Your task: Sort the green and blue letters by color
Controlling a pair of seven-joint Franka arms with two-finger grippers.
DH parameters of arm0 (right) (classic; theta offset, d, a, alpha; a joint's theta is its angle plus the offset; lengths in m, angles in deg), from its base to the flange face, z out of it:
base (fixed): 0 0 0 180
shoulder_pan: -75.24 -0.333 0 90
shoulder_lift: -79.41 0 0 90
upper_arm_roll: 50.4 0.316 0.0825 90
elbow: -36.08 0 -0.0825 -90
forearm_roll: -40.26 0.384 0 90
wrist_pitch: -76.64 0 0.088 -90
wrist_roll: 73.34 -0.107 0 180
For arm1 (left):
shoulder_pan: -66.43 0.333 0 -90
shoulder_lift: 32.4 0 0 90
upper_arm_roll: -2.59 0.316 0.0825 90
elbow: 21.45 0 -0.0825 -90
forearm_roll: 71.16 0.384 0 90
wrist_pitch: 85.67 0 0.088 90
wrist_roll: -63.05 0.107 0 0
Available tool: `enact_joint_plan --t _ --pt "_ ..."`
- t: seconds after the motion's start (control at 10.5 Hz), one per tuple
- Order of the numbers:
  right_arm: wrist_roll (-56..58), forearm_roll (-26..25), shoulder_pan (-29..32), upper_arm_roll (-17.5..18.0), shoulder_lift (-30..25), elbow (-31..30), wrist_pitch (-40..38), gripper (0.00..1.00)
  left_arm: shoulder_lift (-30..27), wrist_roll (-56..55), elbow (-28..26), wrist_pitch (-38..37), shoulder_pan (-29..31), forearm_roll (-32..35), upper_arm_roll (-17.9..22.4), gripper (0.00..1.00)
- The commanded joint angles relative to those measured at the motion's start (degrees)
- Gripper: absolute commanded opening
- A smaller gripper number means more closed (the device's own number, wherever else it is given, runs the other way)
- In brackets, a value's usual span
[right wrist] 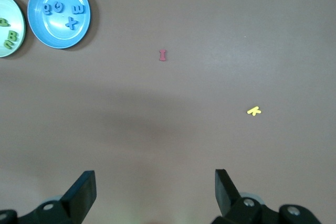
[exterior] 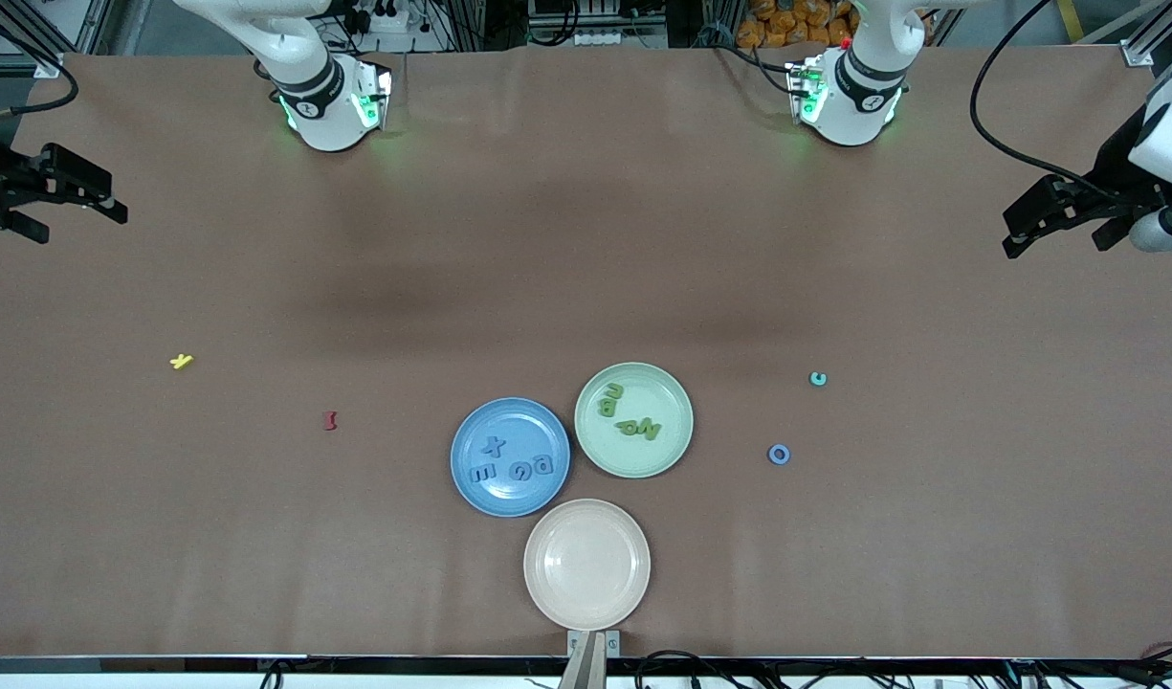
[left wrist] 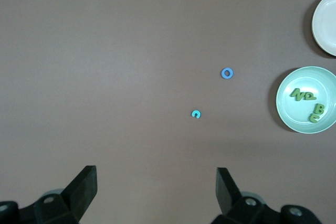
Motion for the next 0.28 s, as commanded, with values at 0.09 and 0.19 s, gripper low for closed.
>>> enact_joint_plan --t 0.09,0.19 --pt "-5.4 -3.3 1.6 1.9 -4.0 -3.1 2.6 1.0 -1.0 1.5 -0.4 -0.7 -0.1 0.5 0.0 1.0" --pt "-9.0 -4.3 1.2 2.0 -3.9 -3.1 3.0 1.0 -1.0 1.5 -0.3 -0.7 -0.2 0.5 0.0 1.0"
